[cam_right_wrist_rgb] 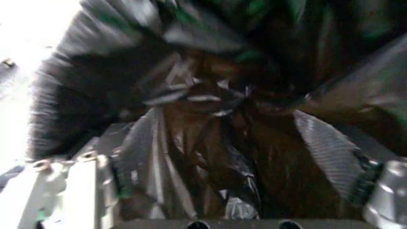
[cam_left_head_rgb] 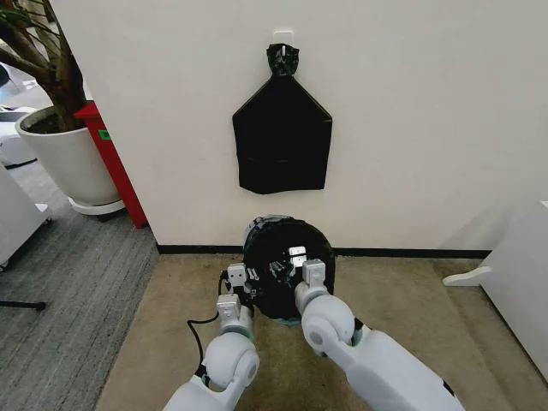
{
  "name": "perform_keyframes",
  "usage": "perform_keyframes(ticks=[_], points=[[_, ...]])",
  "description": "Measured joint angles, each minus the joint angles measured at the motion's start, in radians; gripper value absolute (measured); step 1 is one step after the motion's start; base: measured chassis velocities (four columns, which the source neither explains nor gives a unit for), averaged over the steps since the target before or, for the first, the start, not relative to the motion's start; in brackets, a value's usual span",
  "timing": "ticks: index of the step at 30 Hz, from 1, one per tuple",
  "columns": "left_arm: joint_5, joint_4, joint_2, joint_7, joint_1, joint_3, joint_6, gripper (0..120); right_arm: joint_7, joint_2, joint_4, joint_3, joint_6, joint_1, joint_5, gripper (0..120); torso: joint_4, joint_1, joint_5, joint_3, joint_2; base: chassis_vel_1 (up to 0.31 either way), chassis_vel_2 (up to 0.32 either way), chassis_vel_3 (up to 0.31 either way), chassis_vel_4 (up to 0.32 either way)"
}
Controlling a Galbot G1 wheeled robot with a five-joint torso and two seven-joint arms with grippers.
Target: Place the garbage bag over the trash bin.
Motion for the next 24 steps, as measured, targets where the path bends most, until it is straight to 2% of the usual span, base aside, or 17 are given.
perform_keyframes(ticks=[1,4,6,8,10,12,14,15,17,20,21,24], points=[[-0.024,-0.003,-0.005,-0.008,0.000,-0.001,0.008,0,-0.001,-0.017,0.048,0.013,-0.002,-0.021,-0.008,88,0.0000,0.000,0.0000,0.000,0.000,0.000,0.000,0.000,0.000],[-0.052,-0.007,-0.013,-0.016,0.000,-0.001,0.016,0,-0.008,-0.043,0.112,0.039,-0.002,-0.047,-0.021,97,-0.0001,0.000,0.0000,0.000,0.000,0.000,0.000,0.000,0.000],[-0.063,-0.009,-0.015,-0.019,0.000,-0.001,0.019,0,-0.009,-0.047,0.125,0.045,-0.002,-0.053,-0.024,98,0.0000,0.000,0.0001,0.000,0.000,0.000,0.000,0.000,0.000],[-0.109,-0.021,-0.020,-0.035,0.000,-0.001,0.037,0,-0.014,-0.060,0.158,0.063,-0.001,-0.067,-0.033,100,0.0000,0.000,0.0001,0.000,0.000,0.000,0.000,0.000,0.000],[-0.201,-0.047,-0.033,-0.075,0.001,-0.003,0.070,0,-0.031,-0.075,0.209,0.110,0.009,-0.093,-0.052,100,-0.0001,0.000,0.0001,0.000,0.000,0.000,0.000,0.000,0.000],[-0.222,-0.053,-0.035,-0.087,0.001,-0.004,0.079,0,-0.034,-0.078,0.218,0.122,0.010,-0.098,-0.055,100,-0.0001,0.000,0.0001,0.000,0.000,0.000,0.000,0.000,0.000],[-0.310,-0.082,-0.043,-0.144,0.000,-0.009,0.127,0,-0.046,-0.086,0.241,0.161,0.016,-0.109,-0.068,100,0.0001,0.000,0.0000,0.000,0.000,0.000,0.000,0.000,0.000],[-0.414,-0.119,-0.053,-0.217,-0.005,-0.016,0.188,0,-0.057,-0.094,0.255,0.197,0.027,-0.119,-0.082,100,0.0002,0.000,0.0004,0.000,0.000,0.000,0.000,0.000,0.000],[-0.525,-0.167,-0.066,-0.298,-0.011,-0.019,0.257,0,-0.073,-0.106,0.276,0.248,0.038,-0.136,-0.087,100,-0.0002,0.000,-0.0001,0.000,0.000,0.000,0.000,0.000,0.000],[-0.588,-0.196,-0.071,-0.343,-0.013,-0.021,0.294,0,-0.081,-0.114,0.291,0.280,0.050,-0.153,-0.089,100,-0.0002,0.000,0.0003,0.000,0.000,0.000,0.000,0.000,0.000],[-0.666,-0.222,-0.078,-0.396,-0.017,-0.024,0.331,0,-0.097,-0.121,0.306,0.304,0.064,-0.173,-0.096,100,0.0000,0.000,0.0001,0.000,0.000,0.000,0.000,0.000,0.000],[-0.751,-0.242,-0.091,-0.468,-0.020,-0.027,0.379,0,-0.125,-0.128,0.320,0.322,0.090,-0.206,-0.115,100,-0.0003,0.000,0.0001,0.000,0.000,0.000,0.000,0.000,0.000]])
